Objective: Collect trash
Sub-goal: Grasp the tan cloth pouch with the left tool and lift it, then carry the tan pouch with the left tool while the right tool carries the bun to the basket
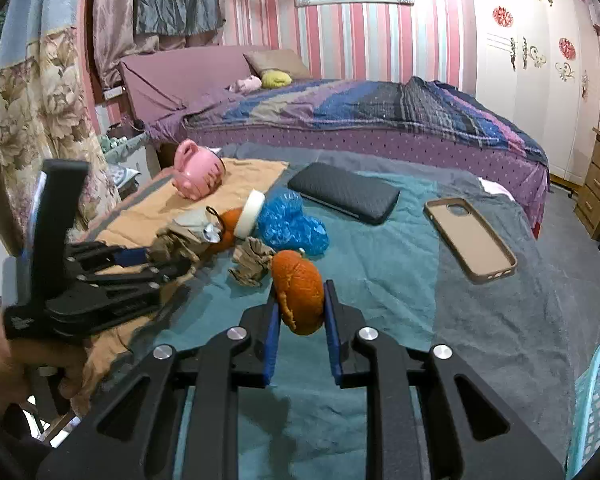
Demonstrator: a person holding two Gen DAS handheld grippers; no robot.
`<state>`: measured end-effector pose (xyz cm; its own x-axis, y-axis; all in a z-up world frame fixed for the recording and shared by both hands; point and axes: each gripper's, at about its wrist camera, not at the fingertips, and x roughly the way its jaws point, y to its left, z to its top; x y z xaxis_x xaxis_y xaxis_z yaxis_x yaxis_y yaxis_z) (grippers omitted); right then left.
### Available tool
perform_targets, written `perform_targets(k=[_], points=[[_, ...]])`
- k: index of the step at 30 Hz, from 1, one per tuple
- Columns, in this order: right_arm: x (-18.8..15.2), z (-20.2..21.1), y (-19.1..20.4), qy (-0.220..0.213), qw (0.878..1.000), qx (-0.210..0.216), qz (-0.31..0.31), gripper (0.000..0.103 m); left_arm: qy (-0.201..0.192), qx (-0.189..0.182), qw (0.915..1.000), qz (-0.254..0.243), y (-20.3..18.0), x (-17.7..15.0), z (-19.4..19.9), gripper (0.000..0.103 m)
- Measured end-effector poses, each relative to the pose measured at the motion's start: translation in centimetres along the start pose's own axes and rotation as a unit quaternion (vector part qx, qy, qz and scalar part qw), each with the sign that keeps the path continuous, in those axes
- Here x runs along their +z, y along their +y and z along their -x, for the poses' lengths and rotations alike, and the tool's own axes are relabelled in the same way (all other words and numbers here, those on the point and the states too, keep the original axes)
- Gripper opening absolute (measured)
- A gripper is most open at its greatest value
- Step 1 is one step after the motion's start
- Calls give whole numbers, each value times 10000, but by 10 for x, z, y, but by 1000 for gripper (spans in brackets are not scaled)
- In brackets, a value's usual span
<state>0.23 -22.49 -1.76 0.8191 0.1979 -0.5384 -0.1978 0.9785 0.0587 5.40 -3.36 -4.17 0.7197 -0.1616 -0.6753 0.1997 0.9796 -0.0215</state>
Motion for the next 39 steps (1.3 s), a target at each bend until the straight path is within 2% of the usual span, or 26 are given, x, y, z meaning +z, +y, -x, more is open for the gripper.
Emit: perform_targets(k=[6, 8, 12, 19, 26, 32, 39], points=[[11, 31, -7, -458, 9984, -258, -217, 21, -535, -206, 9983, 133, -4, 12, 47, 39], [16, 45, -11, -692, 9966, -330, -291, 21, -649, -307, 9973, 152, -9, 16, 55, 39], [18, 61, -21, -873, 9946, -373, -425, 21, -818, -479, 9955, 64, -23, 19, 66, 39], [25, 82, -35, -1077, 9915, -588, -436, 21, -888, -693, 9936, -85, -47, 20, 69, 39], [27, 100, -40, -1218, 9894, -705, -354, 21, -983, -943, 9907, 45, -59, 24, 71, 39], [27, 113, -51, -1327, 9863, -903, -370, 21, -1015, -1059, 9891, -127, -78, 22, 74, 39], [23, 133, -71, -1455, 9814, -1106, -585, 21, -1045, -1239, 9867, -153, -96, 23, 76, 39]])
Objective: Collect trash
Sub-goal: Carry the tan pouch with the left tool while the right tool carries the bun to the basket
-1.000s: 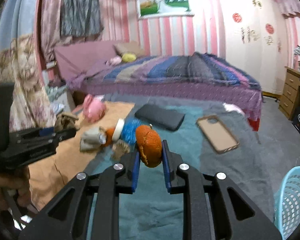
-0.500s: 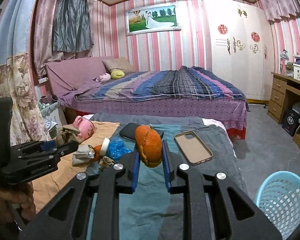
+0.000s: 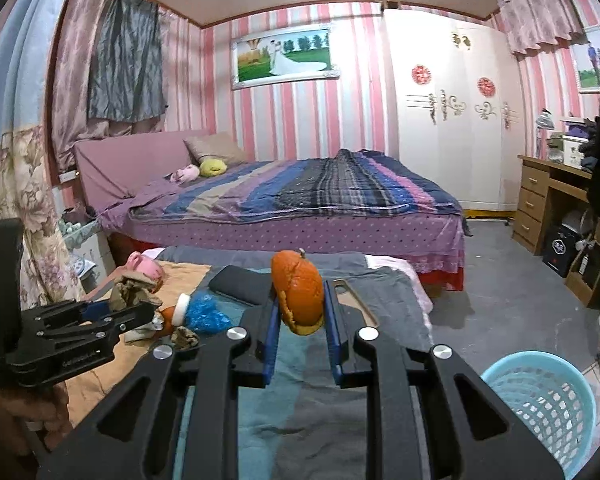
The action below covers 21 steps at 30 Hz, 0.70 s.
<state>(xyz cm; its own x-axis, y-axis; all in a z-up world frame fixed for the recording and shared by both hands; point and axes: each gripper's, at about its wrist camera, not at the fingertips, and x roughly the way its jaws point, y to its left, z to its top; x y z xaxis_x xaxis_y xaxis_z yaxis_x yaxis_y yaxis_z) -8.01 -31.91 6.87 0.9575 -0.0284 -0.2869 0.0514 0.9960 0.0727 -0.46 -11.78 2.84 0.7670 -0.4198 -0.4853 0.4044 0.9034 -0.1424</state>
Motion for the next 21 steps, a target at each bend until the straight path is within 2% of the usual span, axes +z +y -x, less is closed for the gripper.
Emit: perform_targets(k=[21], points=[[3, 38, -73, -195, 9967, -643, -453, 21, 2, -577, 9983, -38, -60, 1, -10, 39]])
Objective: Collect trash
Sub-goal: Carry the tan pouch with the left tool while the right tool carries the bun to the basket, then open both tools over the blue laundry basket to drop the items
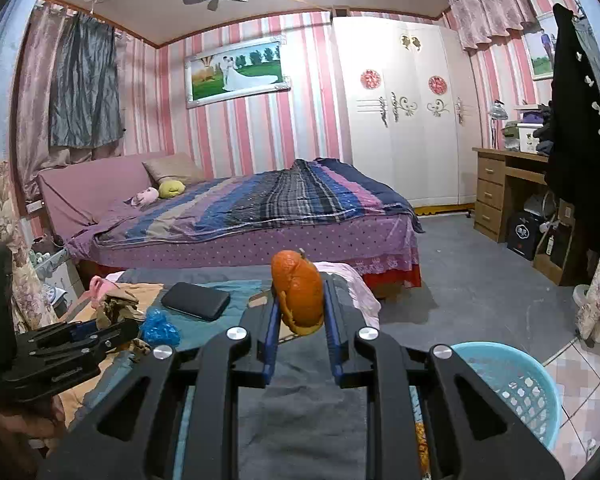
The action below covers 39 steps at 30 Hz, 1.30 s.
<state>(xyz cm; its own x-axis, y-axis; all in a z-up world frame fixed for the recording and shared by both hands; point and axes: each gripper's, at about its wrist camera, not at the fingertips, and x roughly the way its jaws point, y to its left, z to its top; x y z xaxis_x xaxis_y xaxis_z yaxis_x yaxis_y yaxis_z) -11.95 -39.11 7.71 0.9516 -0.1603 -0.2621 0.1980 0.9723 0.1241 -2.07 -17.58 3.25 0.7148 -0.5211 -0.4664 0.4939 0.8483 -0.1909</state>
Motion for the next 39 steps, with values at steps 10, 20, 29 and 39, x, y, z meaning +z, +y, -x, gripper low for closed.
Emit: perform_targets(k=[10, 20, 29, 39], points=[[8, 11, -32, -154, 9993, -262, -208, 21, 85, -298, 9995, -110, -34, 3, -8, 39], [11, 18, -66, -166, 9961, -712, -496, 21, 161, -547, 9981, -248, -67, 11, -22, 39], [5, 21, -117, 119, 9846, -1337, -1116, 21, 387, -1059, 9917, -609, -127, 12, -47, 39], [-6, 37, -149, -153, 9723, -1792, -1490, 53, 1050, -1844, 9731, -901, -191, -8, -90, 43]])
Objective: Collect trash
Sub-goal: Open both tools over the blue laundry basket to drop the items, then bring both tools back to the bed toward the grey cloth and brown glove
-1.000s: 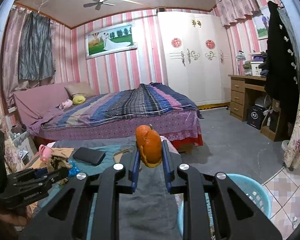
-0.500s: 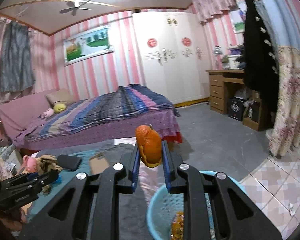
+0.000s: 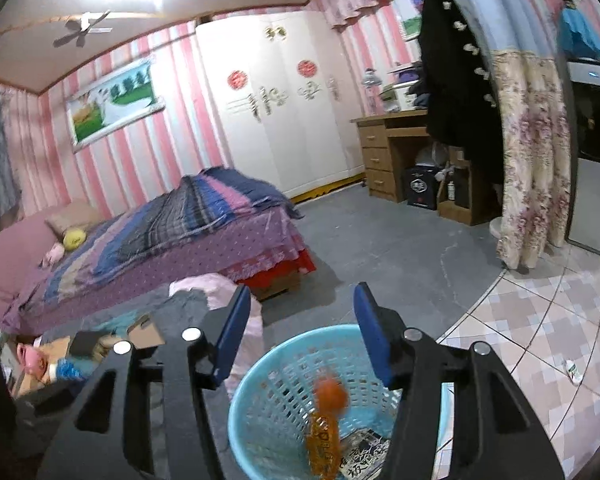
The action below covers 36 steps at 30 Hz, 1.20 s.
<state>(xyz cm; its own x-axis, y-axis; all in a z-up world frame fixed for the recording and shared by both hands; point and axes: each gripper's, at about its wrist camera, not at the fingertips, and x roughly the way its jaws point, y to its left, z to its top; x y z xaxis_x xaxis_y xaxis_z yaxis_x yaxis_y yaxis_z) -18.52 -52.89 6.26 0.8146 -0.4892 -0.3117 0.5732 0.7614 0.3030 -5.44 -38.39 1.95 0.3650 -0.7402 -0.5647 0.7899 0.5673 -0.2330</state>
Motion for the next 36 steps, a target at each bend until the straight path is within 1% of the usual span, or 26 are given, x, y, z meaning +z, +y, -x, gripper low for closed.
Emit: perform_targets(k=[1, 2, 3, 6, 7, 9, 10, 12, 13, 14, 16, 18, 19, 21, 22, 23, 24, 25, 26, 27, 28, 30, 31, 33, 34, 36], points=[[1, 4, -6, -83, 9999, -44, -106, 53, 58, -70, 10000, -6, -5, 1, -7, 48], [2, 3, -7, -120, 9998, -78, -152, 53, 79, -48, 10000, -35, -11, 2, -12, 65], [2, 4, -11, -164, 9996, -118, -208, 53, -21, 18, 9999, -105, -19, 4, -13, 77], [5, 3, -19, -182, 9993, -159, -278, 53, -260, 62, 9988, -410, -27, 9, -1, 81], [5, 3, -22, -184, 9993, -168, -295, 54, -341, 175, 9983, -440, -23, 11, 5, 81], [6, 2, -22, -189, 9993, -87, -301, 54, -429, 354, 9980, -292, -4, 12, 19, 81], [7, 1, -25, -194, 9994, -51, -280, 54, -480, 515, 9973, -193, 10, 11, 29, 81], [7, 1, -16, -182, 9998, 58, -53, 54, -560, 982, 9936, -40, 38, 8, 49, 81], [6, 1, -15, -187, 9998, 52, 13, 54, -613, 1370, 9887, 48, 60, 3, 66, 81], [5, -2, -6, -151, 9997, 93, 150, 54, -672, 1631, 9843, 93, 73, 0, 78, 81], [4, -6, 7, -79, 9992, 271, 285, 54, -865, 2085, 9740, 190, 101, -5, 111, 82], [1, -7, 29, -50, 9977, 524, 428, 54, -1056, 2444, 9635, 299, 125, -8, 147, 89], [0, -7, 37, -42, 9968, 632, 481, 54, -1162, 2688, 9556, 343, 136, -10, 165, 90], [-3, -6, 66, -49, 9932, 1012, 580, 54, -1343, 3095, 9404, 416, 158, -13, 192, 92], [-5, -4, 77, -37, 9911, 1175, 623, 57, -1444, 3297, 9317, 493, 170, -18, 206, 92], [-10, -3, 93, -6, 9879, 1391, 689, 58, -1597, 3530, 9198, 622, 183, -24, 218, 93], [-16, -2, 110, 42, 9846, 1560, 788, 59, -1714, 3694, 9104, 735, 191, -28, 226, 95], [-21, -2, 120, 70, 9827, 1642, 856, 59, -1842, 3855, 8994, 919, 205, -38, 237, 96], [-28, -2, 136, 112, 9787, 1804, 972, 62, -1862, 3936, 8931, 1132, 221, -49, 243, 96], [-37, -2, 152, 156, 9737, 2005, 1071, 64, -1785, 3916, 8940, 1245, 231, -54, 245, 96], [-43, -2, 162, 177, 9711, 2106, 1108, 68, -1679, 3850, 8980, 1314, 245, -61, 248, 96], [-58, -4, 193, 262, 9630, 2389, 1222, 73, -1594, 4034, 8894, 1440, 265, -71, 252, 96], [-64, -5, 210, 294, 9585, 2494, 1350, 76, -1547, 4060, 8875, 1538, 278, -76, 256, 96], [-73, -1, 234, 256, 9538, 2573, 1532, 77, -1405, 3988, 8906, 1676, 298, -84, 259, 96], [-76, -1, 247, 260, 9498, 2662, 1621, 79, -1395, 4018, 8897, 1663, 302, -86, 261, 96], [-79, 2, 267, 310, 9446, 2788, 1706, 80, -1362, 4196, 8833, 1589, 312, -88, 265, 96]])
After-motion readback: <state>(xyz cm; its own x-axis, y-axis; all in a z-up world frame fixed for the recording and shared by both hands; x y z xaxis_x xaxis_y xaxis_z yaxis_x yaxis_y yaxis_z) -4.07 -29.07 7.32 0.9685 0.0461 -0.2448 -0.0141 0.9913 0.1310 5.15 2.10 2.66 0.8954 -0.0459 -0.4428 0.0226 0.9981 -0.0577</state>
